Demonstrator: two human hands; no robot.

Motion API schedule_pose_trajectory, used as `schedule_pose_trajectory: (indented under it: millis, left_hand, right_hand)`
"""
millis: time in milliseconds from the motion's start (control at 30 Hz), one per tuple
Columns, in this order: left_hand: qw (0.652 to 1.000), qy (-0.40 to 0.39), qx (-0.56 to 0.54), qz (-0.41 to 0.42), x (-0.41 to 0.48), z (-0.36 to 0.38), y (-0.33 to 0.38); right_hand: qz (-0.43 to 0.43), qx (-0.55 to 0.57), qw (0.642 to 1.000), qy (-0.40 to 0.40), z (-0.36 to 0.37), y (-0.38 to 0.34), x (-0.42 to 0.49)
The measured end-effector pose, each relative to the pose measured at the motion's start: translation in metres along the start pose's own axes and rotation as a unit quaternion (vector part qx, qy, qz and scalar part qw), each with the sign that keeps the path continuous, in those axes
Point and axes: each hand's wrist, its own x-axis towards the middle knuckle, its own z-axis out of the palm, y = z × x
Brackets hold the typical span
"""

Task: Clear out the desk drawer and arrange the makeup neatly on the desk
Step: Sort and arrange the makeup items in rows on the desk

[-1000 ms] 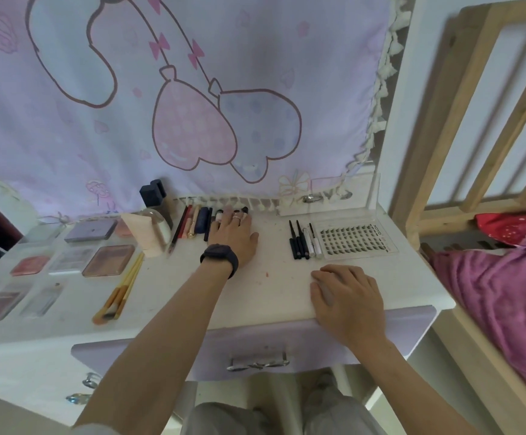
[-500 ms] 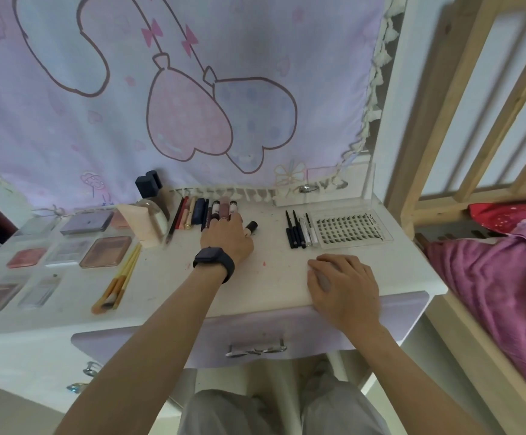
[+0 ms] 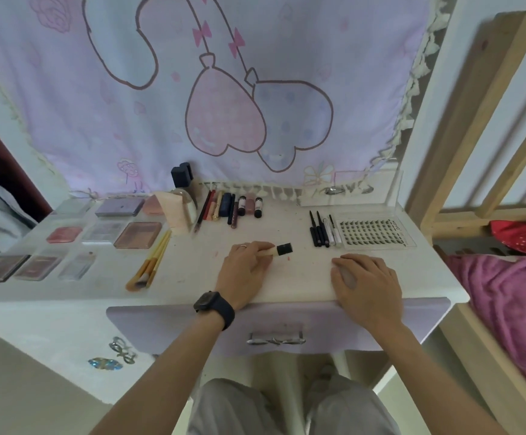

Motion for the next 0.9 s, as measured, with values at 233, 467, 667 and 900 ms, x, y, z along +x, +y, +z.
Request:
schedule_pose_trajectory:
  millis: [233,467,667,900]
  left_hand:
    - [0.995,0.003,-0.095,-0.004,-0.012,-0.003,0.001]
    - [0.998,-0.003,-0.065,0.017,-0.019,-0.004,0.003]
    - [0.999,-0.022,-0.006,0.028,-0.02,0.0,0.006]
    - [0.999,-0.036,-0.015,-0.037,-0.013,0.003,0.009]
  right_hand:
    - [0.067,0.247,0.963,-0.081,-0.011,-0.045,0.006]
    - [0.084,0.159,0.972,-0.153,0.015,-0.085,0.022]
    - [0.1,0.153,0.975,-0.123,0.026,-0.084,0.019]
    - [0.034,0.189,0.978,-0.078,0.03,-0.086,0.008]
